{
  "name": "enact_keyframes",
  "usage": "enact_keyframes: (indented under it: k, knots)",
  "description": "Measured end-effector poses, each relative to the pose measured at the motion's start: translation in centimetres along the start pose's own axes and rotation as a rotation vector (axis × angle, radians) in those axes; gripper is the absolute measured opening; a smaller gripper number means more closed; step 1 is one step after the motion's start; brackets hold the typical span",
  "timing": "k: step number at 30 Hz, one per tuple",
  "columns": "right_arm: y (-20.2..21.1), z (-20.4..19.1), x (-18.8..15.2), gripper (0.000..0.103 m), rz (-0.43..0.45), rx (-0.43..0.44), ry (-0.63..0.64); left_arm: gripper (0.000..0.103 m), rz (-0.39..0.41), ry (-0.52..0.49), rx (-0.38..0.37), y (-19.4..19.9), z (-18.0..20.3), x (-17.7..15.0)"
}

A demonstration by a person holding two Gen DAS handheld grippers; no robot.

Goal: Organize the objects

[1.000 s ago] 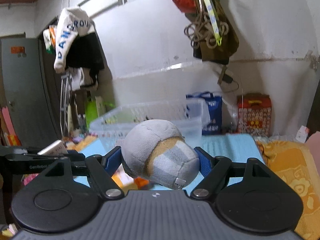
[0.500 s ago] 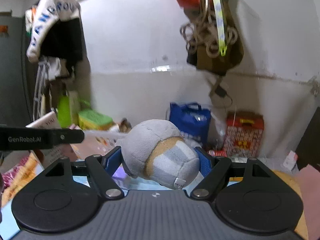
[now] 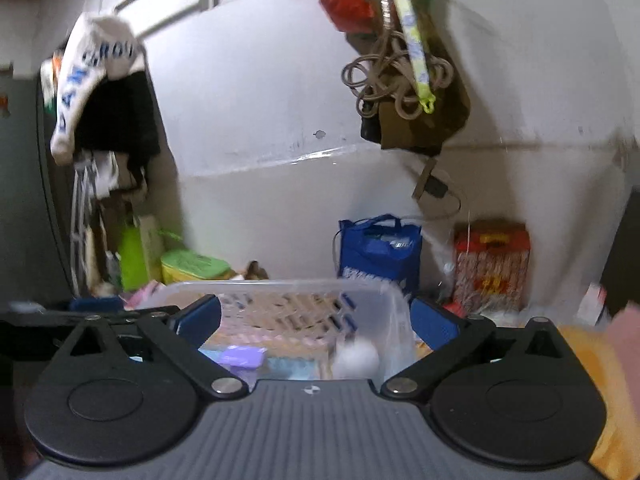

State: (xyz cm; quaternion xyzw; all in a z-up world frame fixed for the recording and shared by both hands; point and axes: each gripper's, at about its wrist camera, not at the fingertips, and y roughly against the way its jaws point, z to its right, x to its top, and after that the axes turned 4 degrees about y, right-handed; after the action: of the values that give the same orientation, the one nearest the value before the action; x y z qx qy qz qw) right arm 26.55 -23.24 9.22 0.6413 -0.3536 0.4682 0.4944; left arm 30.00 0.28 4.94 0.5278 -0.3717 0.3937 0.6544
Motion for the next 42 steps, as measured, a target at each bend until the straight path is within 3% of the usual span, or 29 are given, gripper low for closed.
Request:
enact_keyframes:
  k: [6, 17, 21, 28, 35, 39, 42]
  knots:
    - [4.2, 0.9, -2.6, 0.103, -0.021, 0.071, -0.126, 0.086, 0.042, -0.052, 0.001, 4.0, 0.7, -1.6]
    - [5.4, 1.3, -7.9, 0.103, -0.136, 0.028, -0.115, 0.086, 0.021, -0.088, -0.046, 9.8, 0.3, -7.3]
    - [4.7, 0.8, -9.7, 0.103, -0.218, -0.007, -0.027, 0.086, -0.063, -0.104, -0.077, 9.1, -0.9, -10.4]
    - [4.3, 0.9, -10.9, 0.103, -0.238, -0.023, -0.013, 0.086, -0.159, -0.105, -0.063, 6.3, -1.7, -12.6]
    - [4.4, 0.4, -11.2, 0.103, -0.2, -0.01, 0.003, 0.083, -0.117, 0.071, -0.014, 6.0, -3.7, -11.9]
    - [4.1, 0.0, -11.3, 0.103, -0.22, 0.002, 0.009, 0.077, -0.161, 0.039, 0.004, 4.5, -3.1, -12.3]
    - [4.4, -0.3, -11.2, 0.103, -0.207, 0.0, 0.029, 0.077, -0.144, 0.048, 0.036, 4.6, -3.2, -12.5]
